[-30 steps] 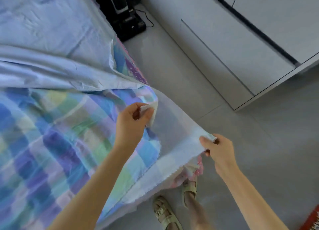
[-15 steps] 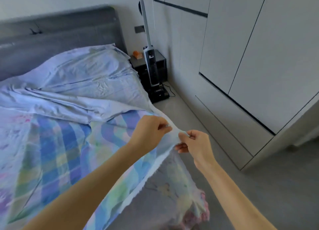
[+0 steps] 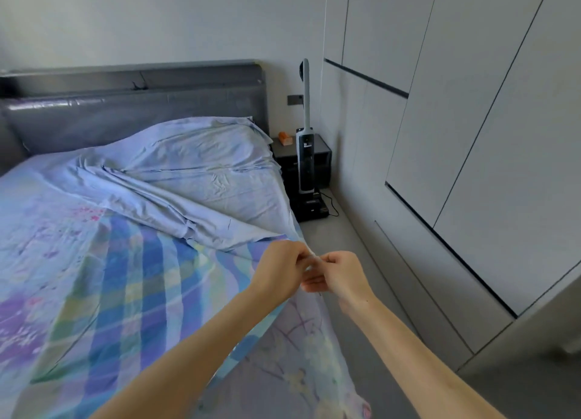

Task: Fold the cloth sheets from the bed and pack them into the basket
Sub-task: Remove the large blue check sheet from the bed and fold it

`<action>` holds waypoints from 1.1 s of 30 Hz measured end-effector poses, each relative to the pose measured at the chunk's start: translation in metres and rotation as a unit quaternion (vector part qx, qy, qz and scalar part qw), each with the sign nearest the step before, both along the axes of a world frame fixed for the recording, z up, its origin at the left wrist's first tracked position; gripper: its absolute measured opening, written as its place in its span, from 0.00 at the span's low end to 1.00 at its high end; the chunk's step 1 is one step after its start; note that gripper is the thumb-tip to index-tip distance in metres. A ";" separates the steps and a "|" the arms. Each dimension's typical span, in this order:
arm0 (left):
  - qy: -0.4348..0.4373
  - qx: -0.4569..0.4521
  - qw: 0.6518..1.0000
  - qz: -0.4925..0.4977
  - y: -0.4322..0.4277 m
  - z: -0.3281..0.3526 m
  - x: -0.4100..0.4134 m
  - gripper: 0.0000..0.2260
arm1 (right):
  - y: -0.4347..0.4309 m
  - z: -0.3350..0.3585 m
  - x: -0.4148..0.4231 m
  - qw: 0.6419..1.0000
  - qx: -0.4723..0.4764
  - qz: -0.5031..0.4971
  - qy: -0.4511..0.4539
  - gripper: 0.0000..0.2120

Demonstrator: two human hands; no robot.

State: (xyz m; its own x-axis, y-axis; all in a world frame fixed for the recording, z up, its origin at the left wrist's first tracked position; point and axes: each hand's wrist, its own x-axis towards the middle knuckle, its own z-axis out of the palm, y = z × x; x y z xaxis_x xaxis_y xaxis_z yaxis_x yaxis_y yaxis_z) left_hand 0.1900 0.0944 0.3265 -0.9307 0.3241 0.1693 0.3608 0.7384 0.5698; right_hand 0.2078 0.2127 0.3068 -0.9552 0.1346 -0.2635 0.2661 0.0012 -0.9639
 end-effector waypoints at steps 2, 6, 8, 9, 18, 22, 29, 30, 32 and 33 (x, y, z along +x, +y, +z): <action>0.015 -0.047 0.999 -0.002 -0.003 0.000 -0.001 0.16 | 0.000 0.005 -0.002 0.999 -0.031 0.009 -0.015 0.11; 0.016 -0.069 0.997 0.008 -0.008 -0.004 -0.002 0.10 | -0.002 0.013 -0.006 0.996 -0.073 0.026 -0.049 0.10; 0.031 -0.068 0.997 0.017 -0.010 -0.008 -0.002 0.07 | -0.005 0.017 -0.010 0.993 -0.085 0.042 -0.072 0.10; 0.038 -0.066 0.997 0.024 -0.011 -0.011 -0.002 0.07 | -0.005 0.018 -0.012 0.992 -0.087 0.047 -0.080 0.11; 0.062 -0.045 0.994 0.076 -0.012 -0.017 -0.009 0.07 | -0.024 0.026 -0.028 0.998 0.001 0.022 -0.057 0.10; 0.055 0.044 0.994 0.087 -0.017 -0.013 -0.009 0.09 | -0.021 0.027 -0.031 0.995 -0.011 0.046 -0.083 0.09; -0.021 0.113 0.991 0.071 -0.069 -0.077 0.021 0.09 | -0.001 0.021 -0.031 0.997 0.052 0.007 -0.048 0.13; -0.052 0.100 0.989 0.092 -0.081 -0.095 0.024 0.10 | 0.006 0.022 -0.031 0.997 0.056 0.000 -0.045 0.12; -0.107 0.080 0.980 0.148 -0.107 -0.132 0.029 0.11 | 0.019 0.021 -0.029 0.997 0.058 -0.007 -0.047 0.11; -0.130 0.068 0.973 0.181 -0.120 -0.151 0.031 0.12 | 0.023 0.018 -0.028 0.997 0.056 -0.008 -0.052 0.10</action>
